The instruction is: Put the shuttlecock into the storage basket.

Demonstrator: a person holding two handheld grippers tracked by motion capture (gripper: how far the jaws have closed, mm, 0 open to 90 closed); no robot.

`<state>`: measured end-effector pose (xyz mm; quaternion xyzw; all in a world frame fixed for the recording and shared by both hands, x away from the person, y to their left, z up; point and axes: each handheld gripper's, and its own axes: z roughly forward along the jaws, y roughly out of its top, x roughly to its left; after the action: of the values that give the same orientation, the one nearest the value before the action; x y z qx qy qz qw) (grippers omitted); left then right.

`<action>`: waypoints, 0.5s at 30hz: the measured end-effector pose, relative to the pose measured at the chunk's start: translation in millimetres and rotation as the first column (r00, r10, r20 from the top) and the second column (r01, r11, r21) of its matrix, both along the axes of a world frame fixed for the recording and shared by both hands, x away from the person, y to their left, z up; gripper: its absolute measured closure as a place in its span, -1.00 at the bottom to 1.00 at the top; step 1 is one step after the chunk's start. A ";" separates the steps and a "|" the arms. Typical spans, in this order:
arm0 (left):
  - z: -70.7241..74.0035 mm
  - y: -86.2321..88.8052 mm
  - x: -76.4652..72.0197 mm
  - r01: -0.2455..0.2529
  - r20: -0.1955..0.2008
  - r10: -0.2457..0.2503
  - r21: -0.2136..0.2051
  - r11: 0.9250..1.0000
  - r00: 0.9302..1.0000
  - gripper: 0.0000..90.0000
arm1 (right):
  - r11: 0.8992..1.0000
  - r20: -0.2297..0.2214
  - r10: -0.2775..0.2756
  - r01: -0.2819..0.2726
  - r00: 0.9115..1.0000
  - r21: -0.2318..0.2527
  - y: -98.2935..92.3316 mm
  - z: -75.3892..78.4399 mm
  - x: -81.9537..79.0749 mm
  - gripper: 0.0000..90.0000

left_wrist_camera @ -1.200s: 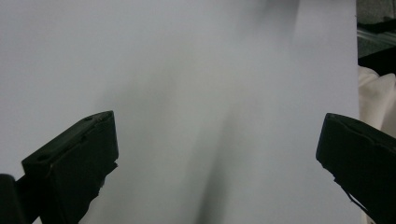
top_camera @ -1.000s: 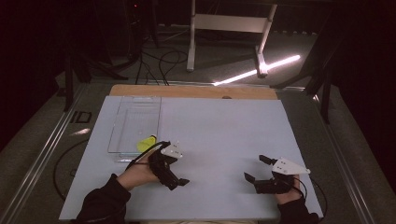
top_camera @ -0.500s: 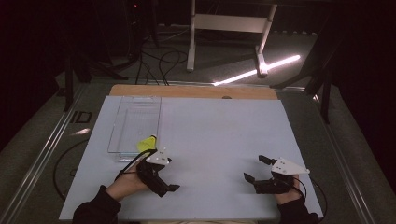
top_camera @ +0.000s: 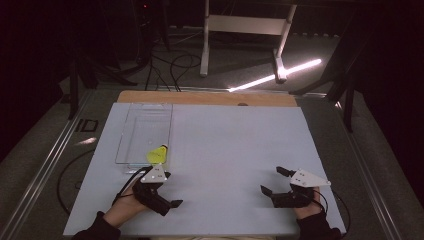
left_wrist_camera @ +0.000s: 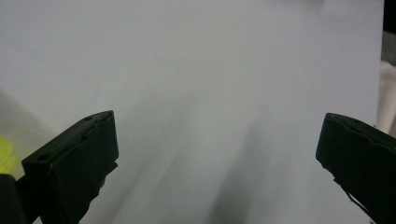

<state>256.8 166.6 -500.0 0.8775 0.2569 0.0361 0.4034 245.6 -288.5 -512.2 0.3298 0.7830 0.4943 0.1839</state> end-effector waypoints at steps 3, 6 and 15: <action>-2.2 4.6 -1.7 -0.016 -0.006 0.016 -0.021 1.000 1.000 -1.00 | 1.000 0.001 0.001 -0.001 1.000 -0.001 0.0 0.0 0.0 -0.79; -6.3 7.4 -3.1 -0.051 -0.002 0.051 -0.020 0.998 0.999 -1.00 | 1.000 0.001 0.002 -0.002 1.000 0.000 -0.1 0.1 -0.1 -0.79; -12.4 13.1 -11.1 -0.102 0.036 0.102 -0.009 0.995 0.994 -1.00 | 1.000 0.001 0.003 -0.003 1.000 -0.001 -0.6 0.1 -0.3 -0.79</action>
<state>245.7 179.8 -512.4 0.8610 0.2941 0.0720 0.4086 245.4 -289.1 -512.1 0.3282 0.7836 0.4945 0.1835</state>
